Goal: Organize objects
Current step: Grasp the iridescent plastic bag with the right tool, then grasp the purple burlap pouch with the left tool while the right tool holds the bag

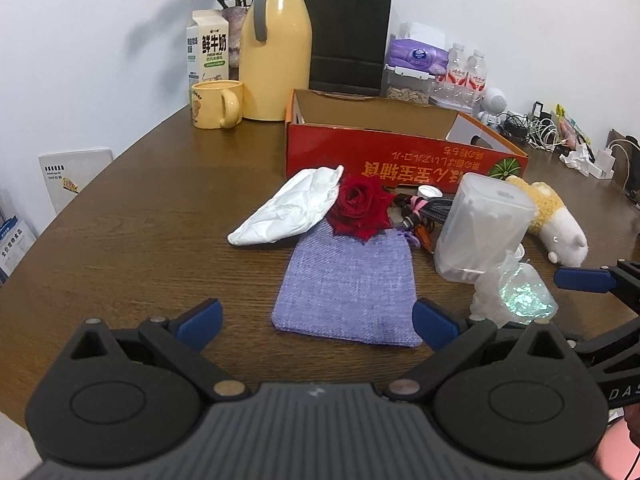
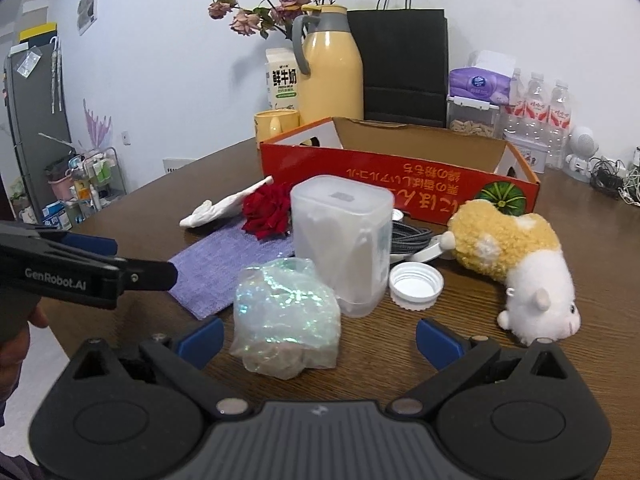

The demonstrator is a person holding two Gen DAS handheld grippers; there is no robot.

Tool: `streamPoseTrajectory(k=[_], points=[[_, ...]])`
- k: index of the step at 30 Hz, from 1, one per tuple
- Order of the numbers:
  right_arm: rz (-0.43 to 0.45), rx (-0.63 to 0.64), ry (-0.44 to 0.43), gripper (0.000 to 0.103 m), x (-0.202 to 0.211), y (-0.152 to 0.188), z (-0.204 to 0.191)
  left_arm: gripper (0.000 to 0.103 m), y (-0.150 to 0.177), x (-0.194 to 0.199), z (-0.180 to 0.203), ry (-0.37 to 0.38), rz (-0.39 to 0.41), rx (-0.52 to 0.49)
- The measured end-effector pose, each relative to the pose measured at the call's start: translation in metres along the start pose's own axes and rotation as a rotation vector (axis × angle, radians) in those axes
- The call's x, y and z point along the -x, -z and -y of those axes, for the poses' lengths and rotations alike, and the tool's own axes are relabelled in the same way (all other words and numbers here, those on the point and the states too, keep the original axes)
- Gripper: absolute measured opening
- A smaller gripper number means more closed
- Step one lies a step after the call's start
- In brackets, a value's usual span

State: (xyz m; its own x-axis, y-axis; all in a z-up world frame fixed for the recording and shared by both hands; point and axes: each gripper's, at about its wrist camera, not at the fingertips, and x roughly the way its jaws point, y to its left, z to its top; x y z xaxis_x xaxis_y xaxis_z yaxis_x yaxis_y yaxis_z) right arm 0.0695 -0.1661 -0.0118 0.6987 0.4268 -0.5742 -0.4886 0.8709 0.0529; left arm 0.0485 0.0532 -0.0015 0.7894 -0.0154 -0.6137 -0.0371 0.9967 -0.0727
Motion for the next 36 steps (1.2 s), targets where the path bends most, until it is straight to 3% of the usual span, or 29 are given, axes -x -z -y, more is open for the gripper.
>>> streamPoseTrajectory(k=[6,15,23,36], points=[[-0.020,-0.002,-0.041,0.072,-0.011,-0.001,-0.005,0.103,0.002,-0.003,-0.008,-0.008,-0.012,0.014],[-0.015,-0.022,-0.068,0.046,-0.013,0.000,-0.003,0.103,0.003,-0.004,-0.011,-0.001,-0.019,0.020],[0.008,-0.019,-0.075,0.041,-0.004,0.004,0.001,0.103,0.003,-0.005,-0.006,-0.002,-0.020,0.020],[0.036,-0.110,0.016,0.041,0.012,0.017,0.043,0.103,-0.007,-0.020,0.011,0.004,-0.055,-0.005]])
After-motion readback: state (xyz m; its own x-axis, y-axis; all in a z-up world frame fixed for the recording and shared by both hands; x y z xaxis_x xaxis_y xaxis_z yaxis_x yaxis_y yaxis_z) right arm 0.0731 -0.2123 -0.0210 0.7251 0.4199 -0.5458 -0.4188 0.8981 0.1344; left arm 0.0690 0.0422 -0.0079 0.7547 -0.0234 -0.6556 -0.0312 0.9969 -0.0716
